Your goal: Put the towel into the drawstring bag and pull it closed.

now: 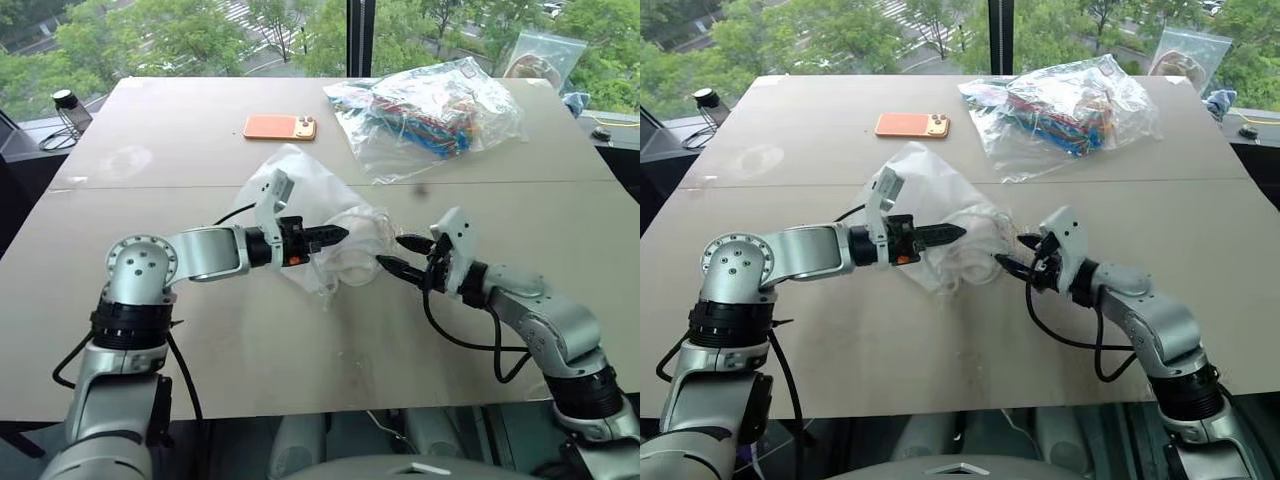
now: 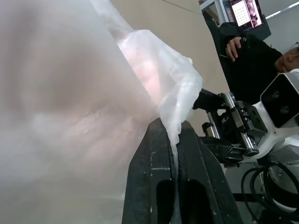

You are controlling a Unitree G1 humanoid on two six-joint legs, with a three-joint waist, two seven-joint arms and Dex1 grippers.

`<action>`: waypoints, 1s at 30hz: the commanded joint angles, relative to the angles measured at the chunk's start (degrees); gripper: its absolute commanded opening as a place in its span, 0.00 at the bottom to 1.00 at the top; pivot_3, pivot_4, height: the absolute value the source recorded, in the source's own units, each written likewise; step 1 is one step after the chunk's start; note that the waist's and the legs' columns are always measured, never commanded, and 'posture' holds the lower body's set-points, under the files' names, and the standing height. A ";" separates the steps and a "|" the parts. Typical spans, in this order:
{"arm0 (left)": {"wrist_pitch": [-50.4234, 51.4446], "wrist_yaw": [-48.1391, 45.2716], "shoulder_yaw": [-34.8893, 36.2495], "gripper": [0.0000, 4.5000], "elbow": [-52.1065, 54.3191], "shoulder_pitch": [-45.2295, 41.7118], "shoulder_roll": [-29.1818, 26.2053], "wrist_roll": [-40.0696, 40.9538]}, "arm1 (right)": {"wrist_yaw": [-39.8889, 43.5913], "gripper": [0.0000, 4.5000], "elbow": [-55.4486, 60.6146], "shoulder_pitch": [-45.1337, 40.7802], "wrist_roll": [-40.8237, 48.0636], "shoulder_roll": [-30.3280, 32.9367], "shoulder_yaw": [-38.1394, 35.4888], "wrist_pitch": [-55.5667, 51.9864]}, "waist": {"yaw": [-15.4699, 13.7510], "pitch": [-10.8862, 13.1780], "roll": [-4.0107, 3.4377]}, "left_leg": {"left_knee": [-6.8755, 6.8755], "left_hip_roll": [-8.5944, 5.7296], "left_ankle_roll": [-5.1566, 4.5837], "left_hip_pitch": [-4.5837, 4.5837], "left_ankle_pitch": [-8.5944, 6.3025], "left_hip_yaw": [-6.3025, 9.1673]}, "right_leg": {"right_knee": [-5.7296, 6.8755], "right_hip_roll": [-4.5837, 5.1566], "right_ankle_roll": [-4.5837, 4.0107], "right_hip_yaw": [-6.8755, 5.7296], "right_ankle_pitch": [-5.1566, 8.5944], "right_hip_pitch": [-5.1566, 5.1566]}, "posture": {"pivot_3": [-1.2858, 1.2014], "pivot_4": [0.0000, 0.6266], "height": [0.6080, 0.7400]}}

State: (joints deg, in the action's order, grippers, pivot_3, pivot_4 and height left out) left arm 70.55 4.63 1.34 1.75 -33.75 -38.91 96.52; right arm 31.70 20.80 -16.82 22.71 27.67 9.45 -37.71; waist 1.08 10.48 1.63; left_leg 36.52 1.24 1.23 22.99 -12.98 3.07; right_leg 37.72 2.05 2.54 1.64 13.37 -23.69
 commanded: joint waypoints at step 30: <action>5.40 -11.76 5.14 0.00 2.85 -2.80 2.18 -10.85 | 7.16 0.01 -22.40 -13.06 -4.41 -22.10 5.70 17.10 | 1.17 0.01 0.00 | 0.00 0.02 0.01 -0.01 0.00 0.02 | 0.07 0.02 0.00 -0.01 -0.02 -0.01 | 0.52 0.24 0.95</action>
State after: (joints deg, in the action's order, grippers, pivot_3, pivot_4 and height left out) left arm 75.79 -7.17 4.29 3.48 -35.29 -37.24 82.29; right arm 37.86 -3.24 -28.38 16.01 7.24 16.64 -22.23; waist 2.25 10.49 1.63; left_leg 36.52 1.27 1.24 22.98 -12.98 3.09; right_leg 37.80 2.07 2.54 1.64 13.35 -23.71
